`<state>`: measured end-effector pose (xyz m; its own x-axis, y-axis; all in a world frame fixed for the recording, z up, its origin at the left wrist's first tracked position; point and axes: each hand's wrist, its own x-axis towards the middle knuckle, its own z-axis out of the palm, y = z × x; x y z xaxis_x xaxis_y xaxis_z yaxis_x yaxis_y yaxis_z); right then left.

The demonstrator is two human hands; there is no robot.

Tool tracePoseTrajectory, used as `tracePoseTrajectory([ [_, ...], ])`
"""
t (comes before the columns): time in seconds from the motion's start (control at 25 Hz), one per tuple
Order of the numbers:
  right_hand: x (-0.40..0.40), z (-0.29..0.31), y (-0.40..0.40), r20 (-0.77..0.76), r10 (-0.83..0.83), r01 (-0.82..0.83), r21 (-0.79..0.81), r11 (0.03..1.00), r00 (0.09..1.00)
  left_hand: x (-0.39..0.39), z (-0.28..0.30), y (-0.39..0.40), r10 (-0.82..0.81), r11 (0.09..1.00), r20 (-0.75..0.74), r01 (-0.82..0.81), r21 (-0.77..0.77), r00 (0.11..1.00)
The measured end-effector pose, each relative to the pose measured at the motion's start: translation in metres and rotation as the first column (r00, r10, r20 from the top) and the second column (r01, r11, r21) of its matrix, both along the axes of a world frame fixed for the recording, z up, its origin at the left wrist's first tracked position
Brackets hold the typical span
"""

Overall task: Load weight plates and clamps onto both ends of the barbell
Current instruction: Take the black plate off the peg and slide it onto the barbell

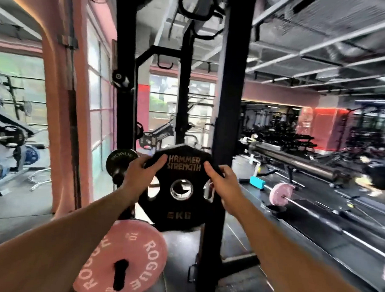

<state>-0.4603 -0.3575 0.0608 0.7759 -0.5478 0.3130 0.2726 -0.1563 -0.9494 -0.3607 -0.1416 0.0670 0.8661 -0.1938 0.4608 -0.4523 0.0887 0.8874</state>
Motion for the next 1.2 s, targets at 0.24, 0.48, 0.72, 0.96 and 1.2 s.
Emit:
tracePoseTrajectory([
  [0.24,-0.124,0.003,-0.069,-0.032,-0.266,0.267,0.047,0.963,0.964,-0.067,0.003,-0.105,-0.275,0.961,-0.037,0.275,0.004,0.961],
  [0.48,-0.23,-0.01,-0.146,-0.05,-0.45,0.453,0.088,0.887,0.891,-0.143,-0.009,-0.208,-0.488,0.866,-0.078,0.494,0.082,0.869],
  [0.72,-0.261,-0.008,-0.243,-0.021,-0.497,0.497,0.094,0.863,0.867,-0.178,-0.001,-0.305,-0.491,0.865,-0.078,0.496,0.071,0.867],
  [0.96,-0.233,0.012,-0.361,0.023,-0.377,0.376,0.038,0.926,0.926,-0.173,0.015,-0.405,-0.382,0.923,-0.068,0.385,0.031,0.922],
  [1.2,-0.187,0.029,-0.439,0.024,-0.241,0.24,0.047,0.97,0.97,-0.155,0.03,-0.465,-0.225,0.974,-0.05,0.226,0.011,0.973],
])
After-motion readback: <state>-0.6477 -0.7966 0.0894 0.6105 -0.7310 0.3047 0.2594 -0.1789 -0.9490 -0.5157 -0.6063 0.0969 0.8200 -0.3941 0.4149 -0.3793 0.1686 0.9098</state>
